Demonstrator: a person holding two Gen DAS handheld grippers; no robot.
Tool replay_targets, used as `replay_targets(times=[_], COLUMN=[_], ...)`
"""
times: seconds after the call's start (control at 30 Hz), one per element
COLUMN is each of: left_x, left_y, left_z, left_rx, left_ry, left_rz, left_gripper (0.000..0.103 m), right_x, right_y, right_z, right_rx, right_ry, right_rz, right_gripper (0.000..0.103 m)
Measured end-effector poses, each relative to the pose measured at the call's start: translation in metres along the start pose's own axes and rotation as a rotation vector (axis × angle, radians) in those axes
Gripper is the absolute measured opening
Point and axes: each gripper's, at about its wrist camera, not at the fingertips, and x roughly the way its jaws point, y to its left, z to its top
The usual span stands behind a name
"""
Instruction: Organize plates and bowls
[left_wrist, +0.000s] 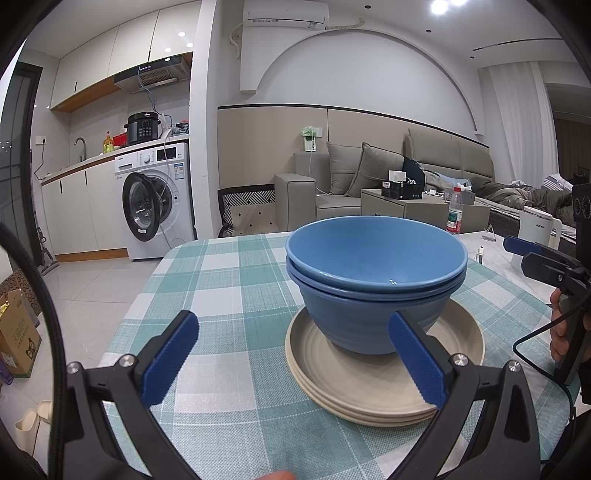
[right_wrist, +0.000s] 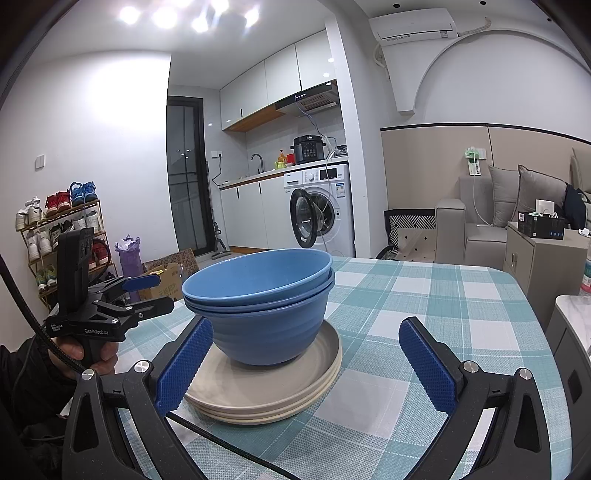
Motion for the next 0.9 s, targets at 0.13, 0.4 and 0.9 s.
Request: replay_targets(times=[0.13, 0.4, 0.9], left_x=[0.0, -0.0001, -0.0014], left_y=[0.0001, 0.0, -0.0016], left_z=[0.0, 0.0001, 0.0001], left_rx=[0.0, 0.0, 0.002], left_ry=[0.0, 0.0, -0.002], left_rz=[0.0, 0.0, -0.002], left_gripper=[0.103, 0.103, 0.103], right_x=[0.0001, 0.0, 0.0002], right_y=[0.0, -0.0001, -0.0001], right_z=[-0.0001, 0.0, -0.0004], right_rx=[0.0, 0.0, 0.001], right_ry=[0.0, 0.0, 0.0], right_rz=[0.0, 0.0, 0.0], right_gripper=[0.103, 0.103, 0.103])
